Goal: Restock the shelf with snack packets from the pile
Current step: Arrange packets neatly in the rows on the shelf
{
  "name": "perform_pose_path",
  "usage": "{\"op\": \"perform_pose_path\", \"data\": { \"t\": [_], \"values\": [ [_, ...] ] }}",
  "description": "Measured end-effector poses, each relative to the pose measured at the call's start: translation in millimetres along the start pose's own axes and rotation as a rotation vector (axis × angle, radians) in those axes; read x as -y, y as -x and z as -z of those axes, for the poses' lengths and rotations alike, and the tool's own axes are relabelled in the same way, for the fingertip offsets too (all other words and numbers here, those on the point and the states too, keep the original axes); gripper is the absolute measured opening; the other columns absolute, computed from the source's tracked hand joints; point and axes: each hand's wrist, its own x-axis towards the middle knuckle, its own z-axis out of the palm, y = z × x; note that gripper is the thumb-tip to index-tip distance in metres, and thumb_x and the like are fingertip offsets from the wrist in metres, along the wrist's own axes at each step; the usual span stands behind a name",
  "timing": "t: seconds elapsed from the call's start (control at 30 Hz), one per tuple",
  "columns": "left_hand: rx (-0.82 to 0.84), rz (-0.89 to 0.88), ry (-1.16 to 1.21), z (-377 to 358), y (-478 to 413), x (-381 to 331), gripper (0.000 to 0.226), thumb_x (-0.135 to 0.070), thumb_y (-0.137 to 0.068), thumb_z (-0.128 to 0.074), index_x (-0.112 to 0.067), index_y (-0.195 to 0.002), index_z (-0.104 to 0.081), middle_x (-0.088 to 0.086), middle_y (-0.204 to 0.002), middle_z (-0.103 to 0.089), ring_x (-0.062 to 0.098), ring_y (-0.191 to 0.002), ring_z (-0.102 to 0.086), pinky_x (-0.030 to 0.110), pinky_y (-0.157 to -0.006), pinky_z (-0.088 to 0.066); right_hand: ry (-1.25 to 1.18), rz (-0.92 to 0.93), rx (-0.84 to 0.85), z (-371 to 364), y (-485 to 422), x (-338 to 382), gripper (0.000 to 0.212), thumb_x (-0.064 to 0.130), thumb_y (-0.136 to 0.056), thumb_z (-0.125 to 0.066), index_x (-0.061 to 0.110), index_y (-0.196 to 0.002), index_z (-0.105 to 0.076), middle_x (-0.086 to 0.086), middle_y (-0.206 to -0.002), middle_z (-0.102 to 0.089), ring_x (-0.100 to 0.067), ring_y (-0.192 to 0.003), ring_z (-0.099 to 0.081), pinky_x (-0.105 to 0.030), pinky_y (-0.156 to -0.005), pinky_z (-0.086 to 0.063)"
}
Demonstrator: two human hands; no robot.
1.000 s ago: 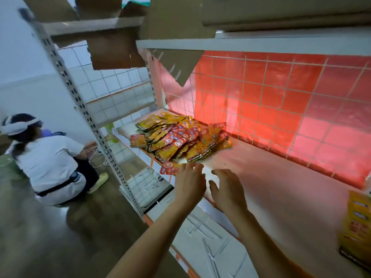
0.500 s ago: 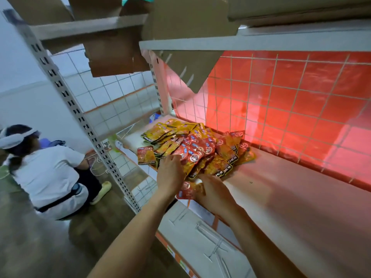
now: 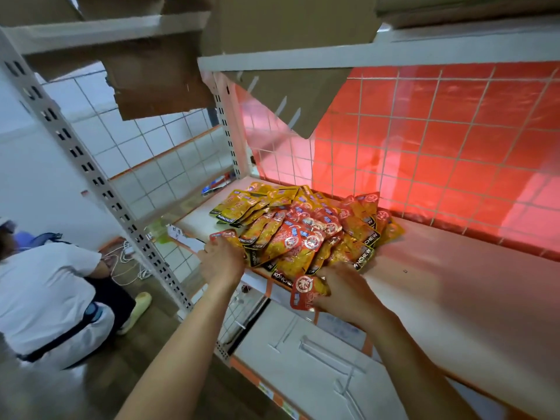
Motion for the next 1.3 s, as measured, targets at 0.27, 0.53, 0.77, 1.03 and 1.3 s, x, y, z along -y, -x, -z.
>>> {"op": "perform_pose_path", "data": {
  "t": [0.27, 0.53, 0.77, 1.03, 1.3],
  "values": [
    [-0.040, 0.014, 0.377, -2, 3, -1, 0.032, -0.019, -0.096, -0.039, -0.008, -0.122, -0.054, 0.021, -0.120, -0.056, 0.041, -0.105, -0.055, 0.040, -0.078, -0.041, -0.045, -0.157, -0.172, 9, 14, 9, 0.044, 0.037, -0.079, -0.068, 0.019, -0.114, -0.048, -0.003, -0.119, -0.054, -0.025, -0.108, -0.053, -0.032, -0.074, -0.037],
    [-0.092, -0.311, 0.950, -17, 71, -39, 0.045, -0.016, -0.091, -0.058, -0.013, -0.134, -0.041, 0.007, -0.128, -0.055, 0.022, -0.112, -0.055, 0.032, -0.093, -0.043, -0.400, -0.328, -0.471, 19, 46, -6, 0.042, 0.020, -0.089, -0.061, 0.014, -0.129, -0.050, -0.011, -0.118, -0.064, -0.032, -0.107, -0.058, -0.029, -0.070, -0.037],
    [0.189, -0.555, 0.968, -42, 144, -113, 0.039, 0.000, -0.083, -0.059, -0.012, -0.120, -0.057, -0.009, -0.088, -0.063, 0.018, -0.087, -0.063, 0.023, -0.071, -0.046, -0.638, -0.535, -0.704, 42, 101, -54, 0.027, 0.019, -0.090, -0.062, 0.011, -0.115, -0.059, -0.009, -0.108, -0.067, -0.027, -0.095, -0.063, -0.033, -0.077, -0.051],
    [0.567, -0.619, 1.060, -60, 273, -186, 0.034, 0.007, -0.082, -0.057, -0.012, -0.109, -0.050, -0.006, -0.093, -0.063, 0.012, -0.086, -0.064, 0.038, -0.081, -0.055, -0.725, -0.692, -0.883, 74, 201, -120, 0.034, 0.028, -0.093, -0.057, 0.013, -0.123, -0.054, -0.006, -0.113, -0.064, -0.021, -0.096, -0.064, -0.037, -0.083, -0.056],
    [0.864, -0.657, 1.153, -69, 426, -241, 0.045, 0.021, -0.080, -0.047, -0.016, -0.105, -0.051, 0.010, -0.103, -0.064, 0.032, -0.101, -0.064, 0.056, -0.084, -0.054, -0.699, -0.746, -1.019, 112, 336, -193, 0.026, 0.016, -0.092, -0.053, 0.017, -0.118, -0.058, 0.002, -0.091, -0.062, -0.011, -0.076, -0.057, -0.028, -0.065, -0.045]
  ]
}}
